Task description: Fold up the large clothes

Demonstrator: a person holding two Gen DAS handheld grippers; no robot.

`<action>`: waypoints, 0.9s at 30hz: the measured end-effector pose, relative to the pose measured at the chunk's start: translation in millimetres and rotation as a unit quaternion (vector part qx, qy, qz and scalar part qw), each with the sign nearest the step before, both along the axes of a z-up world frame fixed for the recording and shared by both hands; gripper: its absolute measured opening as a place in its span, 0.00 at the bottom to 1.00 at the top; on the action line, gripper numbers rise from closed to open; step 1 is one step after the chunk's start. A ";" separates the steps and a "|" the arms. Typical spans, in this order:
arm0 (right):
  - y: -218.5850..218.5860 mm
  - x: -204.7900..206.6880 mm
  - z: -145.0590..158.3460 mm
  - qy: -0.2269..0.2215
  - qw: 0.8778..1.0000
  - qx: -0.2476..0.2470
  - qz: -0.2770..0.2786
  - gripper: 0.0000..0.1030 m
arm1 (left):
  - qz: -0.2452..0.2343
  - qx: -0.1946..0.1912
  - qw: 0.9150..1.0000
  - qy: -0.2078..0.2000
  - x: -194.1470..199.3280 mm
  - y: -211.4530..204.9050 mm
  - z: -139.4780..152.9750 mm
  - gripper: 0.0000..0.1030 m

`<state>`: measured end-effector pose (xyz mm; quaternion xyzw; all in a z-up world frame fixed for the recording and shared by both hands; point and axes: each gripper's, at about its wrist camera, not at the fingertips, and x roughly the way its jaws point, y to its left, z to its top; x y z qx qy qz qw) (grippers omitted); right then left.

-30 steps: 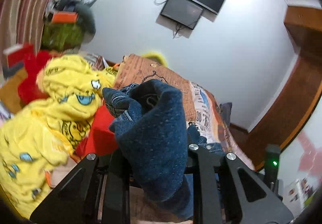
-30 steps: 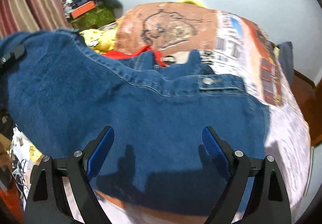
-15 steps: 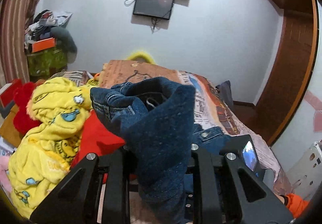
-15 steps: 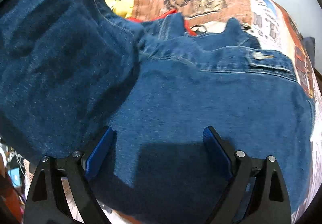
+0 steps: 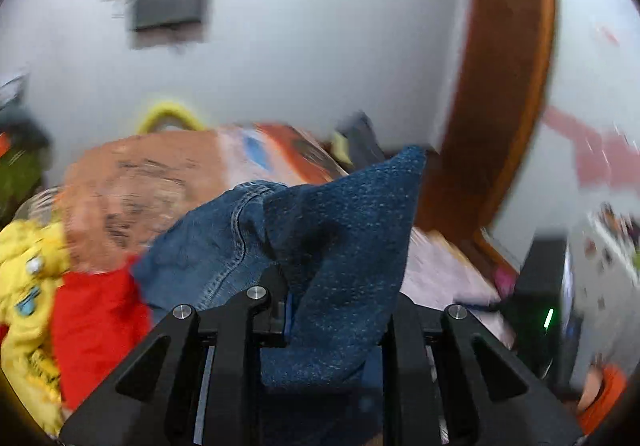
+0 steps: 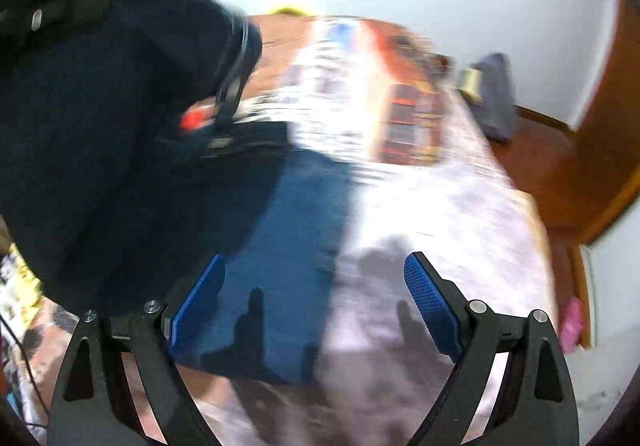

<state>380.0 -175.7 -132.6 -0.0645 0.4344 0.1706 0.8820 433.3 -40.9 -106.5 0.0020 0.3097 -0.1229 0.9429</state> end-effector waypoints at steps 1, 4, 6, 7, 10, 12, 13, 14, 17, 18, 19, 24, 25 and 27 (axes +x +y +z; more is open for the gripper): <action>-12.0 2.6 0.0 0.002 1.000 0.004 -0.015 0.87 | -0.017 0.013 1.000 0.016 2.1 -14.1 -10.7 0.18; -45.1 0.9 -1.7 0.010 0.999 0.020 -0.049 0.87 | -0.059 0.075 0.992 0.082 6.4 -54.2 -57.7 0.18; -61.8 -3.3 -3.4 0.013 0.997 0.028 -0.067 0.87 | -0.080 0.101 0.984 0.121 2.3 -72.0 -92.2 0.18; -64.6 -5.5 -2.6 0.014 0.997 0.029 -0.071 0.87 | -0.087 0.112 0.982 0.127 -0.4 -78.1 -101.8 0.19; -72.3 -10.6 -5.4 0.016 0.997 0.025 -0.076 0.87 | -0.092 0.152 0.978 0.109 -14.1 -91.0 -115.4 0.21; -74.7 -21.8 -3.0 0.015 0.997 0.022 -0.073 0.87 | -0.086 0.152 0.978 0.112 -15.1 -91.8 -114.3 0.21; -75.7 -23.7 -2.3 0.013 0.997 0.019 -0.071 0.87 | -0.085 0.142 0.979 0.119 -14.0 -90.3 -113.5 0.22; -77.9 -26.4 -1.3 0.011 0.997 0.016 -0.069 0.87 | -0.085 0.128 0.980 0.125 -12.4 -86.2 -111.1 0.22; -77.1 -32.2 3.3 -0.001 0.998 0.004 -0.061 0.87 | -0.087 0.101 0.982 0.137 -14.6 -76.5 -105.3 0.34; -76.2 -32.3 3.9 -0.004 0.998 0.000 -0.059 0.87 | -0.095 0.085 0.981 0.145 -16.5 -72.1 -103.6 0.40; -74.7 -33.7 6.1 -0.006 0.998 -0.003 -0.057 0.87 | -0.102 0.074 0.980 0.152 -16.8 -73.0 -100.9 0.49; -69.5 -40.8 18.8 -0.021 0.999 0.004 -0.043 0.87 | -0.104 0.067 0.982 0.145 -41.2 -61.2 -77.4 0.64; -68.0 -42.0 21.1 -0.025 0.999 0.007 -0.040 0.87 | -0.098 0.065 0.984 0.136 -47.8 -54.4 -70.1 0.66; -62.2 -44.5 29.0 -0.034 0.999 0.017 -0.032 0.87 | -0.079 0.054 0.989 0.116 -57.8 -33.0 -53.5 0.70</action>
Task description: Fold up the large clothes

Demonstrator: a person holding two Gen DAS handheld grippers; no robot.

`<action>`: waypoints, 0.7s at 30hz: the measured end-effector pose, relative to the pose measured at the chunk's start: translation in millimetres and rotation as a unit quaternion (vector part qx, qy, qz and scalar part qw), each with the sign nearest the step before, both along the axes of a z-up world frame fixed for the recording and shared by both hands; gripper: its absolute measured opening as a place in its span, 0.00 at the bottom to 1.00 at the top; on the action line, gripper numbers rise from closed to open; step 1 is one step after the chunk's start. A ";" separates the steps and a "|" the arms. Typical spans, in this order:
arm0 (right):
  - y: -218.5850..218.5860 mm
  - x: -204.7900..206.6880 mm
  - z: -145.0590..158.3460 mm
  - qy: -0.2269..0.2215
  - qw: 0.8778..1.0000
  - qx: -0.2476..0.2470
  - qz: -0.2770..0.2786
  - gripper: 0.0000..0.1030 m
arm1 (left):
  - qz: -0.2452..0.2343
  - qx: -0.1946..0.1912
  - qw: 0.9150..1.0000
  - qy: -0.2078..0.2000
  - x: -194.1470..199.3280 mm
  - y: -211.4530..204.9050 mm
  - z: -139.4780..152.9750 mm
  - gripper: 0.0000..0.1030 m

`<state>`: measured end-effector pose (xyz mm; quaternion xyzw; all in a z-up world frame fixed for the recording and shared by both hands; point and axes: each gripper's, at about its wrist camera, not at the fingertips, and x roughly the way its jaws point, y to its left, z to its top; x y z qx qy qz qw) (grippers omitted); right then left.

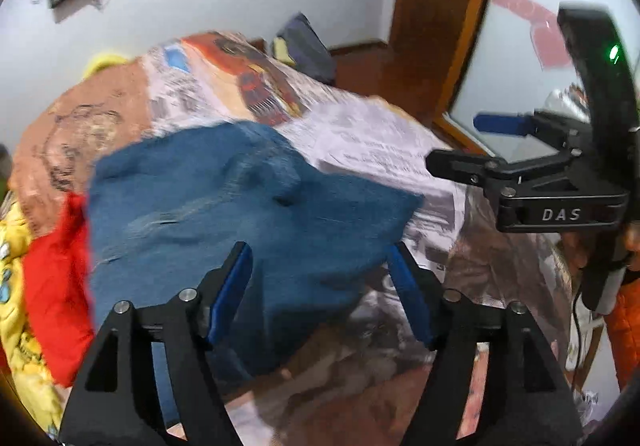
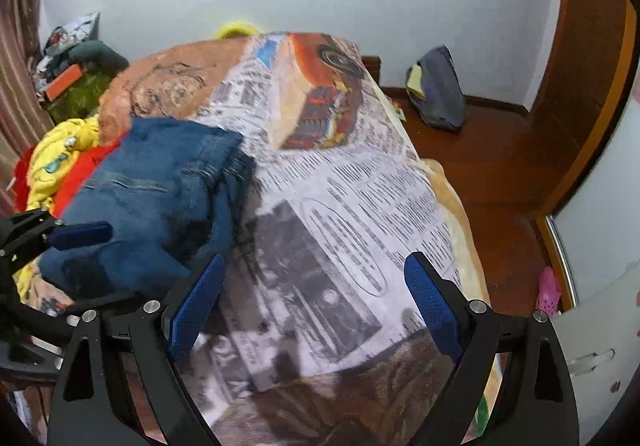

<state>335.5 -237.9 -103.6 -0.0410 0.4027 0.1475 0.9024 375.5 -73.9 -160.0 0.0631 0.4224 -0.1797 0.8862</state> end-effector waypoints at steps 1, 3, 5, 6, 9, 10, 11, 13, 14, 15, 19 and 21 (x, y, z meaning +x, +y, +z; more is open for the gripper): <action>3.7 -1.2 5.4 -0.005 1.000 0.008 0.006 0.87 | 0.011 -0.004 1.000 -0.007 -3.2 10.3 6.7 0.76; 13.1 -2.1 13.0 -0.012 1.000 0.019 0.019 0.87 | 0.049 -0.013 0.998 -0.029 -7.3 41.1 22.4 0.85; 26.2 -3.0 20.1 -0.021 0.999 0.025 0.036 0.87 | 0.082 -0.011 0.996 -0.044 -5.8 67.3 30.5 0.86; 33.1 -3.0 22.1 -0.025 0.998 0.027 0.043 0.87 | 0.095 -0.004 0.994 -0.046 -4.0 77.0 32.3 0.86; 57.3 -2.5 22.9 -0.028 0.997 0.028 0.070 0.87 | 0.138 0.016 0.990 -0.039 2.6 108.7 28.1 0.86; 65.7 -2.0 20.3 -0.026 0.996 0.028 0.081 0.87 | 0.144 0.016 0.989 -0.032 5.5 114.8 23.7 0.86; 72.5 -1.2 16.5 -0.024 0.996 0.026 0.088 0.87 | 0.150 0.015 0.988 -0.023 7.4 121.5 17.6 0.86; 88.9 2.1 1.4 -0.012 0.995 0.008 0.103 0.87 | 0.159 0.016 0.987 0.012 11.8 131.2 -2.2 0.86; 93.3 4.2 -5.6 -0.006 0.994 0.000 0.107 0.87 | 0.158 0.016 0.987 0.032 13.9 133.6 -14.8 0.86; 98.3 6.9 -16.4 0.005 0.994 -0.012 0.113 0.87 | 0.155 0.018 0.986 0.053 15.9 134.8 -29.0 0.86; 93.8 14.8 -53.7 0.048 0.991 -0.036 0.116 0.87 | 0.150 0.006 0.987 0.051 4.2 137.5 -55.8 0.87; 78.1 17.7 -59.5 0.060 0.993 -0.015 0.104 0.87 | 0.148 0.000 0.988 0.046 -1.4 139.7 -59.8 0.87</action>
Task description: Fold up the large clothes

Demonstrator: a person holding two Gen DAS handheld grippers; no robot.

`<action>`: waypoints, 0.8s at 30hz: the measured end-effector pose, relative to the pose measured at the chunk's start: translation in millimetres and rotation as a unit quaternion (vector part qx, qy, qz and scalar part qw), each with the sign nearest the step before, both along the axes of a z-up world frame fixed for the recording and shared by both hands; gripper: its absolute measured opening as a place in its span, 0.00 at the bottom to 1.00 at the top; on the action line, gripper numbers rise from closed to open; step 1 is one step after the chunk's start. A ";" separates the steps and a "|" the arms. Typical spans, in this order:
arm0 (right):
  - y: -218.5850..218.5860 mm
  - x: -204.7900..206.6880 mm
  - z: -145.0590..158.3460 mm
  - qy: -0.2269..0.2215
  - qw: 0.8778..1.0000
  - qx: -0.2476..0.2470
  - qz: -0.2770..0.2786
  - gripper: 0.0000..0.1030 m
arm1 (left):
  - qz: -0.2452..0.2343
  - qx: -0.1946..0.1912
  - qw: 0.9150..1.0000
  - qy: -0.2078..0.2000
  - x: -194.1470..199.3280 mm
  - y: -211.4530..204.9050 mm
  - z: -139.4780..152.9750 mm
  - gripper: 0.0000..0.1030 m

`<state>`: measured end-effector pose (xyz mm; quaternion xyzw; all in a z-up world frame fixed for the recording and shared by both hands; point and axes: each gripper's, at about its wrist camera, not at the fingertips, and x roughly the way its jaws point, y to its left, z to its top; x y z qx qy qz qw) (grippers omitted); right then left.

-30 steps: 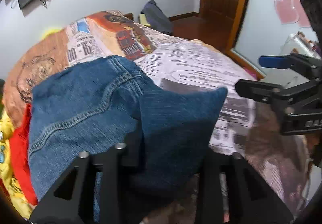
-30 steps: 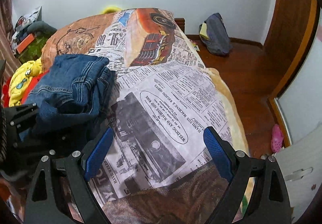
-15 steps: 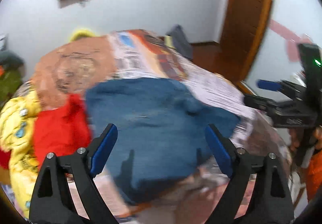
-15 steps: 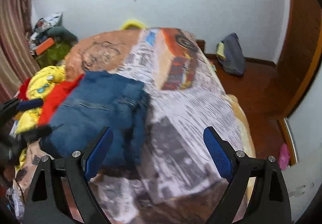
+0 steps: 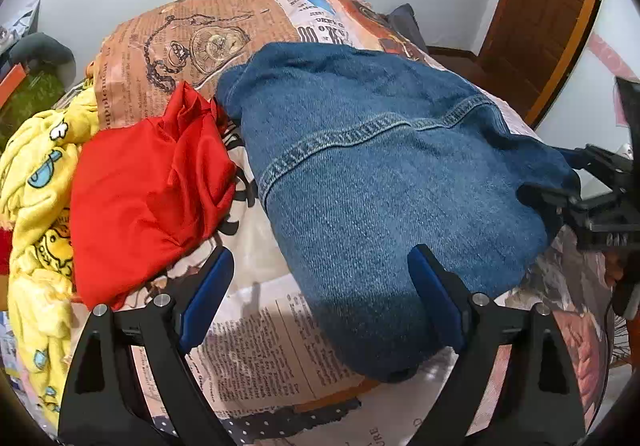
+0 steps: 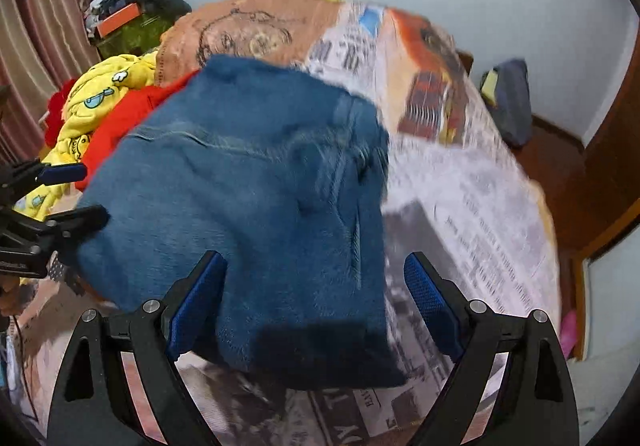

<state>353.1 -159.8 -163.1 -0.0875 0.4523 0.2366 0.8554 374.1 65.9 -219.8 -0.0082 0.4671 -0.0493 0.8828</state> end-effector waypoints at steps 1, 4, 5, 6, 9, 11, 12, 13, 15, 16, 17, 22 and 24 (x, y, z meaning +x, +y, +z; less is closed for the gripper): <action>-9.3 2.7 -1.7 0.005 1.000 0.003 -0.011 0.88 | 0.000 -0.001 1.000 -0.003 -2.4 0.3 -2.0 0.87; -29.8 6.3 -2.4 0.015 0.999 0.017 -0.028 0.89 | -0.002 0.001 1.000 -0.012 -7.2 -1.7 -3.4 0.87; -35.9 6.4 -2.7 0.014 0.999 0.009 -0.042 0.89 | -0.001 0.004 1.000 -0.014 -8.6 -2.6 -4.0 0.87; -39.8 4.3 -2.3 0.005 0.999 -0.004 -0.052 0.89 | -0.002 0.004 1.000 -0.016 -9.8 -2.7 -4.1 0.87; -49.4 0.7 -0.4 -0.029 0.992 -0.079 -0.096 0.88 | 0.004 0.000 1.000 -0.014 -12.6 -0.5 -3.3 0.87; -53.4 -0.1 4.2 -0.038 0.988 -0.116 -0.098 0.88 | 0.002 -0.009 1.000 -0.012 -14.2 3.0 -0.5 0.87; -55.4 -1.7 10.9 -0.042 0.989 -0.109 -0.093 0.88 | 0.000 -0.015 1.000 -0.010 -14.9 5.3 1.4 0.87; -56.4 -3.1 19.0 -0.046 0.990 -0.096 -0.090 0.87 | -0.001 -0.019 1.000 -0.008 -14.3 6.8 3.5 0.87; -55.3 -4.5 34.4 -0.055 0.992 -0.072 -0.082 0.88 | 0.001 -0.023 1.000 -0.005 -13.3 10.4 9.7 0.87; -51.5 -4.6 44.6 -0.061 0.994 -0.056 -0.075 0.89 | 0.004 -0.022 1.000 -0.008 -12.5 12.2 14.1 0.87; -47.0 -3.3 52.9 -0.065 0.995 -0.043 -0.068 0.89 | 0.009 -0.018 1.000 -0.013 -12.2 14.1 18.5 0.87; -11.4 14.6 70.3 -0.049 0.999 0.014 -0.013 0.89 | 0.030 0.007 0.999 -0.036 6.1 30.1 37.6 0.87; 4.6 24.4 65.9 -0.031 0.999 0.022 0.007 0.89 | 0.034 0.012 0.999 -0.038 23.4 37.8 40.5 0.87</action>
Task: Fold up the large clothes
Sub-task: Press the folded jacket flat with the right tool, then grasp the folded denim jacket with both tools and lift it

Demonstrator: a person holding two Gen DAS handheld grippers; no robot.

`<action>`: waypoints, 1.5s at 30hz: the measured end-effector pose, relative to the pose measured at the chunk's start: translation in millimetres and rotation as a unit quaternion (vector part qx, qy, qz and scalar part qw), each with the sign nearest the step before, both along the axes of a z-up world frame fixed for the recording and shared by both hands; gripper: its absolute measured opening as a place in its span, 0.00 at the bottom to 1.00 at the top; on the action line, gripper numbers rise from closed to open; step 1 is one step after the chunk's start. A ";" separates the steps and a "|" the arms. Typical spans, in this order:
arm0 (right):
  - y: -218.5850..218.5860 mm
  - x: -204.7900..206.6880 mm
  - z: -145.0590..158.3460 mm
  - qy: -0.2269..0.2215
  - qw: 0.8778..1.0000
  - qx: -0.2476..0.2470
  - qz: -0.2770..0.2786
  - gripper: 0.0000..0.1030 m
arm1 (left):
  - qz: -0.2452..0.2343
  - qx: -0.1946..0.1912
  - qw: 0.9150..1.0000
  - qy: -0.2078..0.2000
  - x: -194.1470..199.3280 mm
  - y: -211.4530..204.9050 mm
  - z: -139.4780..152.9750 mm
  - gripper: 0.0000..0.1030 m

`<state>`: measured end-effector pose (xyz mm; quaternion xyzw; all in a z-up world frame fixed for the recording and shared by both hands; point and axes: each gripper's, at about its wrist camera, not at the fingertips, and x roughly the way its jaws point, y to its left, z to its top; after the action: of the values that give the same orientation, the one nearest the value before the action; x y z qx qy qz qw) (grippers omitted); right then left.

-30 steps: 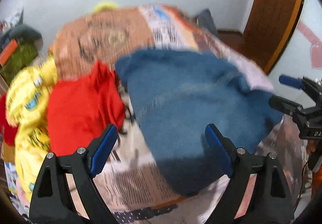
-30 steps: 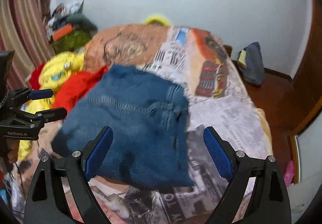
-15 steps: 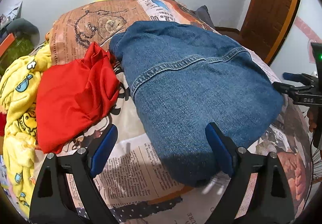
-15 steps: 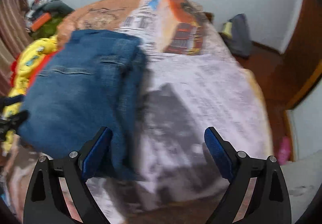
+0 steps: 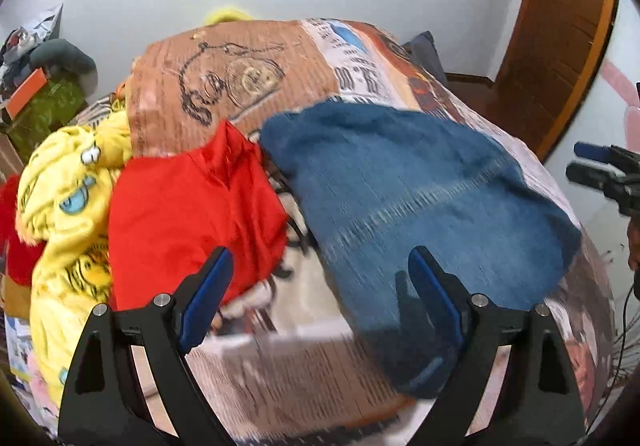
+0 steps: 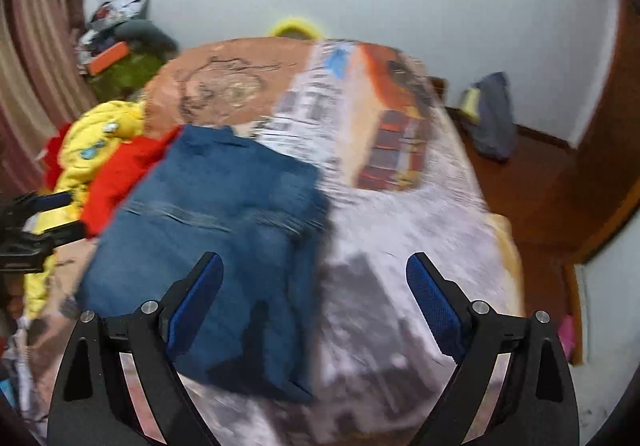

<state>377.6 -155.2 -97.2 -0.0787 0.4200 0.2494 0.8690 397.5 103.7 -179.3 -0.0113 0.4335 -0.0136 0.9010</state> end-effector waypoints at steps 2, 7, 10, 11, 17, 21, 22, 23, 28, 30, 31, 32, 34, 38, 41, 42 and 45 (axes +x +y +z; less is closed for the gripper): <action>20.8 13.8 -7.0 0.019 0.999 -0.001 0.026 0.89 | 0.007 0.001 1.000 0.006 19.9 8.0 -2.3 0.87; 50.3 47.7 -36.2 0.056 0.997 -0.031 0.051 0.89 | 0.002 -0.028 0.999 0.039 70.2 15.2 -18.2 0.87; 51.5 69.4 -51.8 0.087 0.994 -0.035 0.051 0.89 | -0.001 -0.028 0.998 0.057 98.8 13.5 -33.3 0.87; 49.0 75.4 -56.6 0.094 0.994 -0.042 0.047 0.89 | 0.002 -0.027 0.998 0.063 109.1 13.7 -39.6 0.87; 32.4 102.4 -77.1 0.116 0.992 -0.027 0.030 0.89 | 0.030 -0.022 0.997 0.070 157.2 24.0 -58.5 0.88; 22.8 107.1 -76.7 0.092 0.995 -0.033 0.011 0.89 | 0.033 -0.029 0.995 0.087 181.0 29.5 -74.7 0.90; 19.6 108.1 -74.7 0.090 0.995 -0.030 0.009 0.89 | 0.036 -0.027 0.995 0.084 182.6 29.6 -74.1 0.90; 16.4 108.6 -72.7 0.084 0.996 -0.032 0.000 0.89 | 0.041 -0.019 0.996 0.077 182.5 29.6 -71.3 0.90; 10.2 105.6 -58.0 0.049 0.997 -0.049 -0.025 0.89 | 0.093 0.049 0.992 0.063 184.1 38.2 -51.3 0.86; 15.0 92.4 -43.2 -0.002 0.997 -0.077 -0.026 0.89 | 0.086 0.053 0.993 0.059 177.3 39.8 -38.4 0.81; 17.0 85.8 -35.2 -0.031 0.995 -0.087 -0.028 0.89 | 0.079 0.056 0.994 0.052 172.8 39.3 -32.1 0.81; 18.0 81.2 -28.5 -0.062 0.992 -0.106 -0.039 0.89 | 0.069 0.061 0.995 0.041 165.1 37.7 -23.3 0.81; 17.9 76.8 -16.8 -0.102 0.985 -0.127 -0.049 0.89 | 0.055 0.068 0.996 0.026 151.4 33.9 -10.2 0.81; 3.5 72.1 1.9 -0.081 0.992 -0.084 -0.049 0.89 | 0.037 0.080 0.996 0.004 122.9 26.3 9.3 0.81; -4.1 62.4 8.8 -0.059 0.997 -0.046 -0.035 0.90 | 0.021 0.071 0.997 0.003 104.0 21.4 15.9 0.81; -3.4 56.6 9.8 -0.054 0.997 -0.039 -0.030 0.90 | 0.015 0.066 0.998 0.005 97.5 19.7 16.7 0.81; -2.8 41.3 10.2 -0.042 0.999 -0.018 -0.015 0.90 | 0.004 0.045 0.999 0.011 77.4 14.9 15.4 0.82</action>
<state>418.9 -158.0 -86.9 -0.0980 0.3886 0.2251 0.8881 474.9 118.6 -163.9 0.0271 0.4439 0.0091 0.8956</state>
